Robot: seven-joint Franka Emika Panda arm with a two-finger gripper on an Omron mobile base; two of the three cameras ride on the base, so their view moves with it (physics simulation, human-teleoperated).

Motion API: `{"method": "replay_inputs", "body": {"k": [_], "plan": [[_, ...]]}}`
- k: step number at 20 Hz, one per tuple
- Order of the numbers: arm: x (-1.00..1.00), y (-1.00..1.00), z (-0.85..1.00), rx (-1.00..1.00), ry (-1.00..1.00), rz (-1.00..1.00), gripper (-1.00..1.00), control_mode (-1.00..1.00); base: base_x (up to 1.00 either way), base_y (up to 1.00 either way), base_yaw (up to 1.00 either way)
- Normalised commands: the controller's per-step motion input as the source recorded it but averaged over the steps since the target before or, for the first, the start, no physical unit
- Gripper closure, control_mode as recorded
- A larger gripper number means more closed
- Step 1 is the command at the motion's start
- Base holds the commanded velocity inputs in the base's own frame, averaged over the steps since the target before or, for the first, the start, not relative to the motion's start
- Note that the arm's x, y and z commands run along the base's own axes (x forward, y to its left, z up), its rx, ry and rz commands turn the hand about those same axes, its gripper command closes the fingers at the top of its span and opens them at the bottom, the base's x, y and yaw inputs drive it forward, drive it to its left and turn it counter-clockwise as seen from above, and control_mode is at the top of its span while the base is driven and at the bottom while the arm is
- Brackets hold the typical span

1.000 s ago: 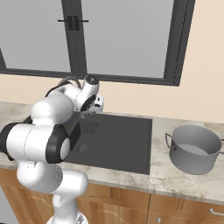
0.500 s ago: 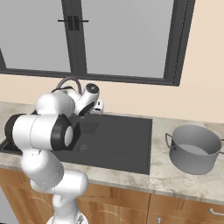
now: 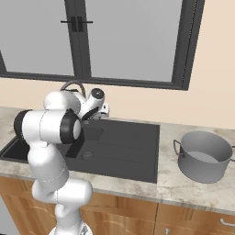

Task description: Dump the broccoli from the pot into the sink. Then turn on the water and wash the broccoli. Then turn off the water and put the broccoli back in the pot.

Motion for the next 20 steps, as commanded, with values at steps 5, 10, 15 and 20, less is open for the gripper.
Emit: {"method": "replay_inputs", "body": {"k": [5,10,15,20], "plan": [[0.37,0.00,-0.08,0.00,-0.02,0.00,-1.00,-1.00,0.00,0.00,0.00],[0.34,0.00,-0.25,0.00,-0.02,0.00,-1.00,-1.00,0.00,0.00,0.00],[0.34,0.00,-0.24,0.00,-0.03,0.00,-1.00,-1.00,0.00,0.00,0.00],[0.37,0.00,-0.23,0.01,0.00,0.00,-1.00,-1.00,0.00,0.00,0.00]]}}
